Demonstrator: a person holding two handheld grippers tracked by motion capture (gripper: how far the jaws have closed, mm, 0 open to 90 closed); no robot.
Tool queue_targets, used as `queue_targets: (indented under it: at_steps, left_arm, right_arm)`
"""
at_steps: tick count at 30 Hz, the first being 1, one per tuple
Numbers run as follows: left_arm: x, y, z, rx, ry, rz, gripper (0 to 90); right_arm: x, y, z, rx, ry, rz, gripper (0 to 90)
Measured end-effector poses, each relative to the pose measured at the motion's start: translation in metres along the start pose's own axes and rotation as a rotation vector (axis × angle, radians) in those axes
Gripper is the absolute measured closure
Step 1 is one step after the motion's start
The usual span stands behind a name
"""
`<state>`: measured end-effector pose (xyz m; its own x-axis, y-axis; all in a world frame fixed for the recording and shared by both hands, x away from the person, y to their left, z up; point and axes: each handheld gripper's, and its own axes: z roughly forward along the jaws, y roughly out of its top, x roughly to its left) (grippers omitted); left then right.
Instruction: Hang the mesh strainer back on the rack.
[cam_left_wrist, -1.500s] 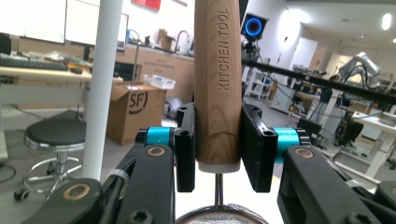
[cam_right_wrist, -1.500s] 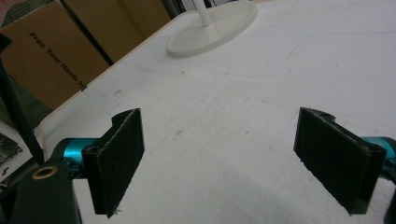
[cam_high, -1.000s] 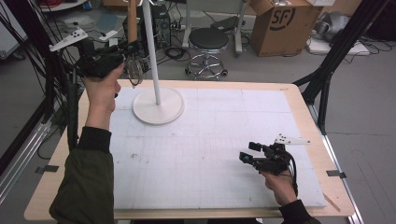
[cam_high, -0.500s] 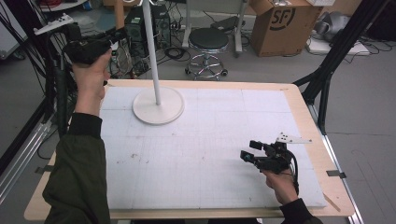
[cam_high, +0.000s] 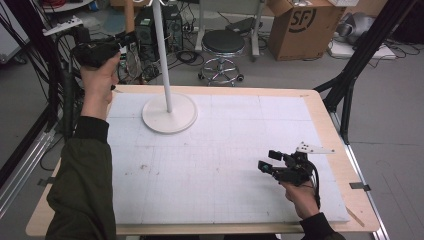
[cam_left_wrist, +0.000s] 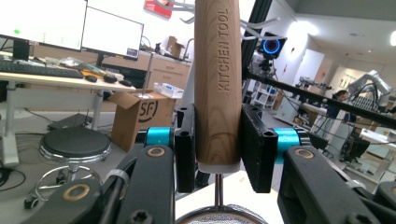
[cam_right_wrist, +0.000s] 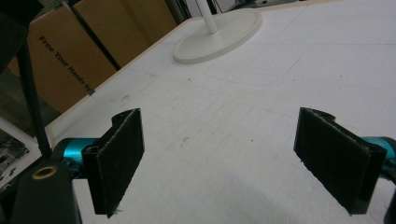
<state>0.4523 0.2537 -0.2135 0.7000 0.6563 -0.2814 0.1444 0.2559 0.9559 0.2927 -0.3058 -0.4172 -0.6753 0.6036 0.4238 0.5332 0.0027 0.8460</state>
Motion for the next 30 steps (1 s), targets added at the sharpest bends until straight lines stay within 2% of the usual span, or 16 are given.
queue_targets:
  at_steps: [2, 6, 8, 11, 21, 24, 30]
  left_arm:
    - [0.001, 0.0, -0.002, -0.012, -0.018, -0.008, 69.1]
    - [0.002, 0.001, -0.004, -0.013, -0.008, 0.003, 69.1]
    - [0.006, 0.001, -0.005, -0.018, -0.014, -0.013, 69.1]
    - [0.008, -0.002, -0.004, 0.0, -0.023, -0.019, 69.1]
    - [0.003, -0.007, 0.008, 0.043, -0.043, -0.024, 69.1]
    - [0.001, -0.009, 0.012, 0.065, -0.043, -0.014, 69.0]
    - [-0.001, -0.013, 0.015, 0.067, -0.039, -0.016, 69.0]
  right_arm:
    - [0.0, 0.0, 0.001, 0.004, -0.005, -0.002, 15.4]
    - [0.001, 0.0, 0.002, 0.007, -0.008, -0.001, 15.4]
    - [0.001, 0.0, 0.002, 0.007, -0.008, -0.004, 15.4]
    - [0.001, 0.0, 0.002, 0.006, -0.012, -0.001, 15.4]
    - [0.002, -0.001, 0.001, 0.001, -0.015, -0.008, 15.4]
    - [0.002, -0.001, 0.0, 0.002, -0.013, -0.005, 15.4]
    - [0.002, -0.001, -0.001, -0.005, -0.012, -0.008, 15.4]
